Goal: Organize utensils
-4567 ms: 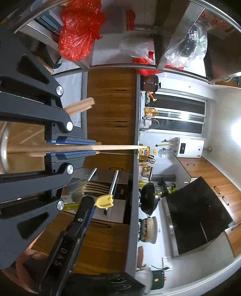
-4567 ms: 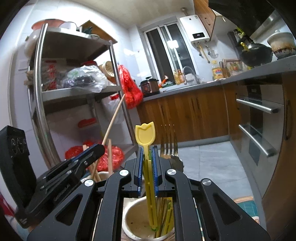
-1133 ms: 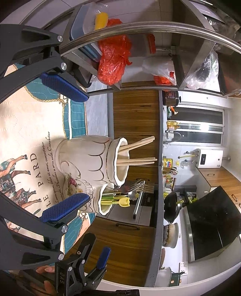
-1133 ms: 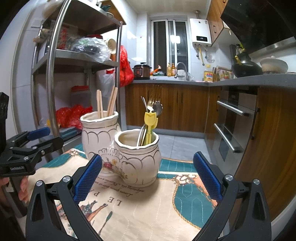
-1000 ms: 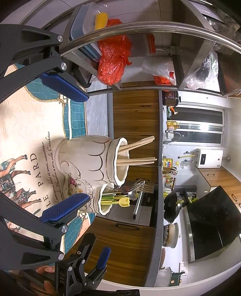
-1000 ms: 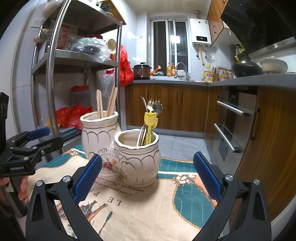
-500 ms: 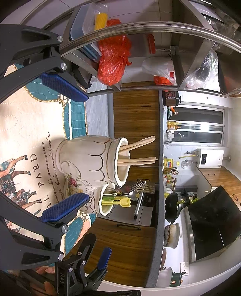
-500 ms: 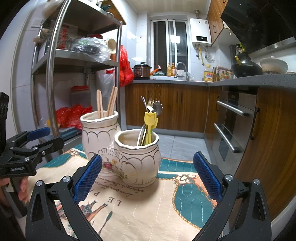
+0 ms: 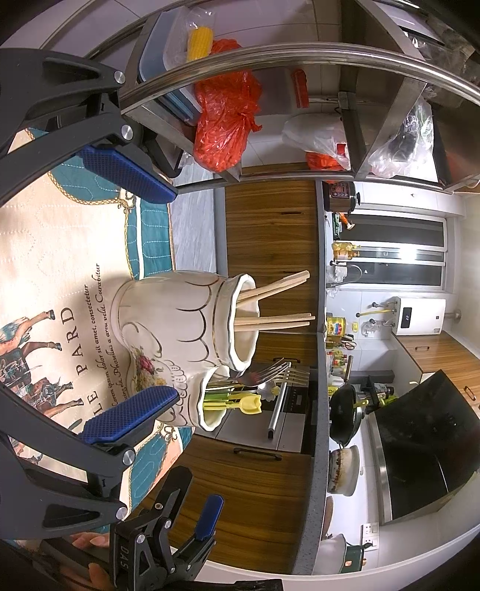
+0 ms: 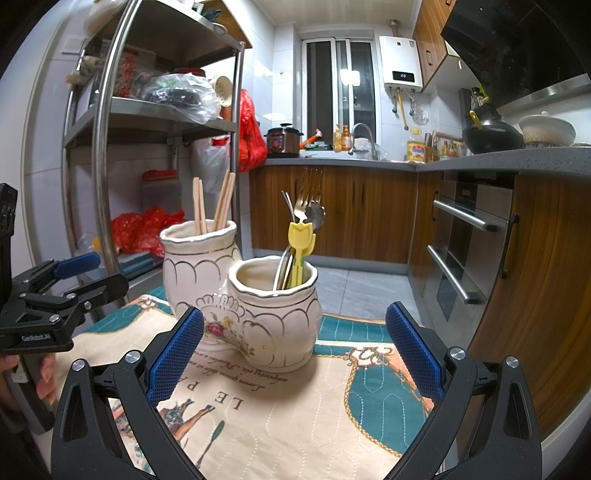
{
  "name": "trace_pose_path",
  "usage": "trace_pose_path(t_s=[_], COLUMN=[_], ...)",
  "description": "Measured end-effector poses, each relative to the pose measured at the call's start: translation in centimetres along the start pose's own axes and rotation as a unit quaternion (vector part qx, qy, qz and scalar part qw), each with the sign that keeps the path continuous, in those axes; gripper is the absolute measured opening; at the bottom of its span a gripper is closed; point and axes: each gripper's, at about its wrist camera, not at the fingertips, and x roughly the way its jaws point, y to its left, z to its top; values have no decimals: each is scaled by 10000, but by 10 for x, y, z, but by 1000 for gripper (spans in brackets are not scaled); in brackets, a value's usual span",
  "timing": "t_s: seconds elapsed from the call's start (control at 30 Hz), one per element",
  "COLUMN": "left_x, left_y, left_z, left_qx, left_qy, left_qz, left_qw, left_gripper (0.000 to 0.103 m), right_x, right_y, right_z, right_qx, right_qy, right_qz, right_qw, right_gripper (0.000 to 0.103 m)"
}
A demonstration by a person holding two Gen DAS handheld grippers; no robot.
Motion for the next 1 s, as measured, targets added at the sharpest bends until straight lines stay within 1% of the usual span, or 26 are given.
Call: trace_pose_path(t_s=[1.0], left_x=[2], left_y=[3], left_z=[2], left_qx=[62], left_qy=[83], left_qz=[53], left_qw=[9999], left_gripper=[97], right_x=[0], right_y=[0], right_z=[1], right_qx=[-1], right_qy=[5], right_qz=[-1], right_qw=[10000], right_gripper=[98])
